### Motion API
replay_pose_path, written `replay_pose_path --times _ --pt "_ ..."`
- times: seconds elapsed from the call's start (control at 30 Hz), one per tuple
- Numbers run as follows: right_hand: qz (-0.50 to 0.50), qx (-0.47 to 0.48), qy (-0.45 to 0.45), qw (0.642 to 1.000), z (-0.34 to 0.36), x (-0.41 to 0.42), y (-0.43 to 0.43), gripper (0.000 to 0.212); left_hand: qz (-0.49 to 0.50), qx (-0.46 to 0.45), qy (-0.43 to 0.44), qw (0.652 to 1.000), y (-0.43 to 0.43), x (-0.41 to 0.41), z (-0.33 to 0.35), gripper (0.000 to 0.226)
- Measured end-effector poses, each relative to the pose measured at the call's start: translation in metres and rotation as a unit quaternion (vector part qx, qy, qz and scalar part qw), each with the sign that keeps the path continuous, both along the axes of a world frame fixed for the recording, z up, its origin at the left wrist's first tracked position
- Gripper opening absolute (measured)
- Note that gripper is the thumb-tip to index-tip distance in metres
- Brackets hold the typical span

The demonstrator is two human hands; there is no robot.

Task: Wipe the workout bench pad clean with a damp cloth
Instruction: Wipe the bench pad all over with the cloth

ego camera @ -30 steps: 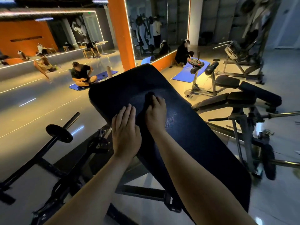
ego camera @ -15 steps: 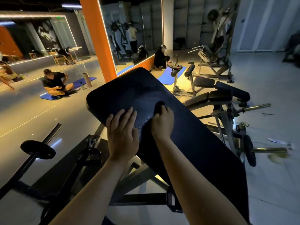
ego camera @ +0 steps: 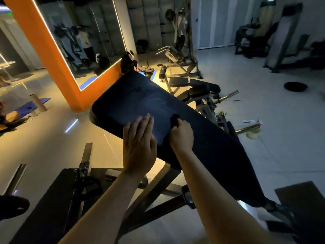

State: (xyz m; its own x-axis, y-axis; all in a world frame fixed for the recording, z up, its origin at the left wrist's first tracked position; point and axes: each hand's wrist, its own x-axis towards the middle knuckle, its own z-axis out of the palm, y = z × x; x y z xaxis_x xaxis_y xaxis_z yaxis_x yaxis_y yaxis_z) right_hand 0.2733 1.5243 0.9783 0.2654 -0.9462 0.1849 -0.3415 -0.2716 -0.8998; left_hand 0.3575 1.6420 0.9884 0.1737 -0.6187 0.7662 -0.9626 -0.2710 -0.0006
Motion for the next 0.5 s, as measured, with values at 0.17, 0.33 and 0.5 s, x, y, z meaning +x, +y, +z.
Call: replay_pose_path --times 0.17,0.33,0.5 --pt "0.17 -0.037 -0.133 0.976 0.067 0.058 0.056 0.031 0.048 -0.026 -0.055 0.997 0.023 0.039 -0.001 0.058" --pt "0.143 -0.097 -0.099 0.98 0.046 0.041 0.055 0.031 -0.001 -0.035 0.004 0.999 0.033 0.031 -0.001 0.056" --pt "-0.071 0.027 -0.006 0.997 -0.001 -0.017 0.05 0.024 -0.009 -0.045 0.051 0.998 0.035 0.023 -0.002 0.05"
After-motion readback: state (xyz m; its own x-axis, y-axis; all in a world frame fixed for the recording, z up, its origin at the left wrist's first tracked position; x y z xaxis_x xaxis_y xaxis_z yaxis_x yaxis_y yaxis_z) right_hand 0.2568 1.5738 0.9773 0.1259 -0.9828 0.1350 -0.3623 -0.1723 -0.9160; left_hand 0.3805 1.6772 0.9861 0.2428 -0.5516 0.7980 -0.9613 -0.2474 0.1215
